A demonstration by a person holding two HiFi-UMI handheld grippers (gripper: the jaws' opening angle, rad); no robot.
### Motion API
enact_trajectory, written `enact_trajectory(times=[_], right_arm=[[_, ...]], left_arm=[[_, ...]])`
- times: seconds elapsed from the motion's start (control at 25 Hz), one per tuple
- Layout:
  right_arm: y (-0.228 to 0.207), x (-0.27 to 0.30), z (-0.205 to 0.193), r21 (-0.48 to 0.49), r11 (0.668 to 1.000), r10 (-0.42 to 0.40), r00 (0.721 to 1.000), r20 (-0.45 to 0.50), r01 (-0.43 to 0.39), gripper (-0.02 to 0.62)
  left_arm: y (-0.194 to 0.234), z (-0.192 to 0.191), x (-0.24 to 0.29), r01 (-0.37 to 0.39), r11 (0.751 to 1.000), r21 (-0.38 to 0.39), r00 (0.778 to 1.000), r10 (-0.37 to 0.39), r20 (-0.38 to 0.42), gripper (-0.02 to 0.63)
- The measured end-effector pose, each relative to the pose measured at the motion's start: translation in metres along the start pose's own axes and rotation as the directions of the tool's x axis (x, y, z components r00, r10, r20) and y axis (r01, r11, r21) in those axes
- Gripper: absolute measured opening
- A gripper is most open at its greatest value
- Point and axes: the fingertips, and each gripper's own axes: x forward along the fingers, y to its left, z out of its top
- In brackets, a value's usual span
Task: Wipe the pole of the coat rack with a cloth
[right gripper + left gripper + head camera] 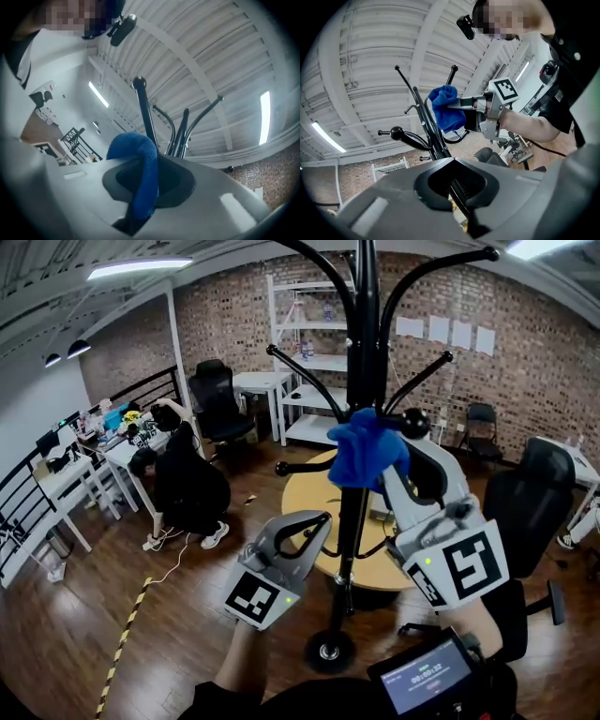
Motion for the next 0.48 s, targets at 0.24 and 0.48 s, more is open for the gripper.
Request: enact_trajectory(times=[0.24,0.48], right_arm=[[0.020,-0.030,0.080,-0.001,1.000,0.030,0.982,0.187,-0.030,0.052],[0.002,-0.031,0.052,0.040,0.999,0.011,0.992,0.127,-0.017,0.052]], left_arm=[[0.000,0.003,-0.001,0.006,1.000,0.004,1.000,-0.006,0.004,0.003],[-0.007,0.008,0.000,0.012,1.000,0.004,1.000,-0.012,0.008,0.003]])
